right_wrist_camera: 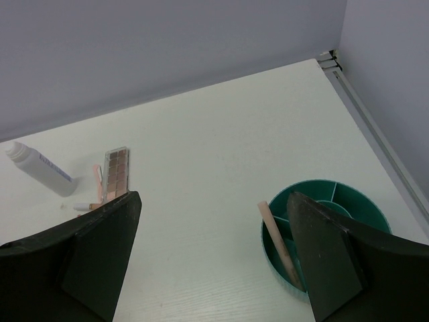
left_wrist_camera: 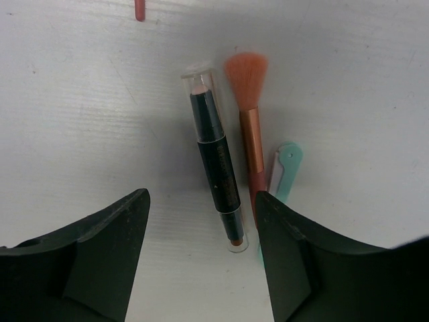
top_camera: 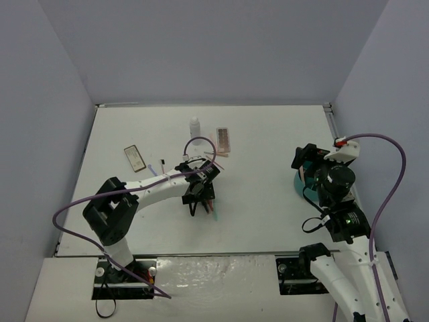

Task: Organize the makeup

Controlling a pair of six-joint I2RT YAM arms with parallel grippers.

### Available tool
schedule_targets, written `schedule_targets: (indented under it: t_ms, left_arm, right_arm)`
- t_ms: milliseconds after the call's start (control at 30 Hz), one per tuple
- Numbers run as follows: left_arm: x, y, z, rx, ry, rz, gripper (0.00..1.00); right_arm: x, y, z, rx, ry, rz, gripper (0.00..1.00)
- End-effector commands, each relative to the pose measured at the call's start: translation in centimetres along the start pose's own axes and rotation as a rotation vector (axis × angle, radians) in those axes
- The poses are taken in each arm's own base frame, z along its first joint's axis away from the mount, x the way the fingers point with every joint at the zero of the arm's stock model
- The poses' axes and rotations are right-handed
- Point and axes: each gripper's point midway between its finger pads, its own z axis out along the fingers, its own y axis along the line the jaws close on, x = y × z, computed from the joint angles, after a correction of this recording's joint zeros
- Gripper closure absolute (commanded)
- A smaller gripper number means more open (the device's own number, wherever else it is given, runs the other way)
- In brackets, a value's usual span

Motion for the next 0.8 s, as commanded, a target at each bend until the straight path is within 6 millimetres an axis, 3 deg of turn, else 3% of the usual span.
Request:
schedule_targets:
  t_ms: [0,200,633,767]
  left_arm:
    - [-0.8,-0.3,-1.0,-0.003,-0.045,-0.048,0.44]
    - [-0.4,-0.6,-0.2,0.001,-0.034,-0.049,0.54]
    - [1.1,0.7,1.4,-0.046,-0.003,-0.041,0.6]
    - [1.6,1.9,1.2,-0.062,-0.007,-0.042,0.72]
  right_arm:
    - [-0.8,0.9,0.2,-0.039,-0.037,0.021,0.12]
    - [-0.5,0.8,0.2,-0.036,-0.032,0.026,0.12]
    - [-0.3,0.8,0.1,-0.035,-0.031,0.025,0.12]
    - [-0.4,0.8,0.0,-0.037,-0.035,0.024,0.12]
